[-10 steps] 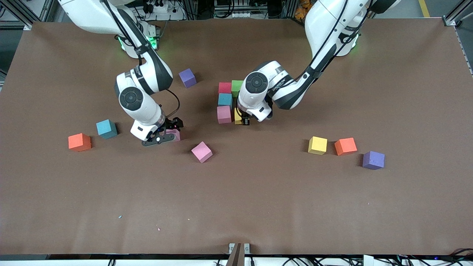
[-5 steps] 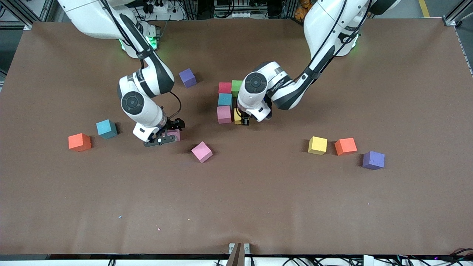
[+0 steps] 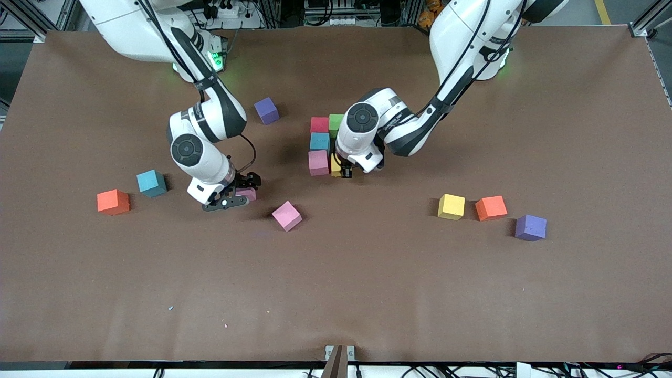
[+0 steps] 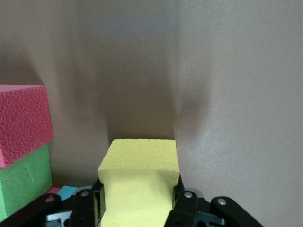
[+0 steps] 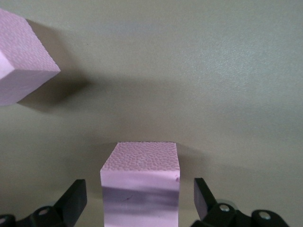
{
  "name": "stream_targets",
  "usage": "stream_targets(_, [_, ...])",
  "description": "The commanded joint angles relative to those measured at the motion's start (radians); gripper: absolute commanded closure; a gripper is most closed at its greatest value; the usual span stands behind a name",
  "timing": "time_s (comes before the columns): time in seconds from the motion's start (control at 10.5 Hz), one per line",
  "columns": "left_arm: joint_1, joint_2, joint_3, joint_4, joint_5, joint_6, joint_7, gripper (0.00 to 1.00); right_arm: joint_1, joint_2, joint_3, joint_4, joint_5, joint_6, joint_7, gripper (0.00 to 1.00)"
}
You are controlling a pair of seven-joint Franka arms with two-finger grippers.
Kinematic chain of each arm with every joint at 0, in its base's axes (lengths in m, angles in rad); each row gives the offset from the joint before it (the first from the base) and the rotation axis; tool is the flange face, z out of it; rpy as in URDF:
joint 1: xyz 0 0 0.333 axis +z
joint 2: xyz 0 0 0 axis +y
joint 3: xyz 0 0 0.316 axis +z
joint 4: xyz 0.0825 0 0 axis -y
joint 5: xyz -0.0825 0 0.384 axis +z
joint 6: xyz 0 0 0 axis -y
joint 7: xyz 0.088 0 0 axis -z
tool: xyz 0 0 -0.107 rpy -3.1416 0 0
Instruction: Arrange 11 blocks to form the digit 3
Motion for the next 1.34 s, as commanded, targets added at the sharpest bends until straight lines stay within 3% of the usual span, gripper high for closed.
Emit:
stream_targets(0.0, [-0.01, 0.007, 0.003, -0.002, 0.021, 0.015, -0.006, 0.97, -0.008, 0.002, 0.001, -0.004, 0.022, 0.017, -0.015, 0.04])
stream_targets(0.1, [-0.012, 0.008, 0.003, -0.002, 0.021, 0.02, -0.006, 0.97, -0.013, 0.007, 0.0, -0.004, 0.022, 0.017, -0.024, 0.09])
stream_targets(0.29, [-0.012, 0.01, 0.003, -0.002, 0.021, 0.025, -0.006, 0.96, -0.014, 0.011, 0.0, -0.004, 0.022, 0.022, -0.024, 0.36])
stream_targets(0.57, [-0.011, 0.011, 0.003, -0.002, 0.021, 0.029, -0.006, 0.96, -0.014, 0.013, 0.001, -0.001, 0.022, 0.021, -0.024, 0.67])
stream_targets(0.86, [-0.011, 0.013, 0.003, 0.003, 0.021, 0.031, -0.006, 0.96, -0.022, 0.007, 0.001, 0.018, 0.024, 0.005, -0.018, 0.83])
stream_targets(1.05, [-0.011, 0.013, 0.003, 0.003, 0.021, 0.031, -0.006, 0.95, -0.022, 0.002, 0.004, 0.08, 0.034, -0.083, -0.016, 0.86])
stream_targets(1.24, [-0.011, 0.016, 0.003, 0.004, 0.021, 0.031, -0.006, 0.95, -0.019, -0.004, 0.006, 0.158, 0.103, -0.186, -0.016, 0.86])
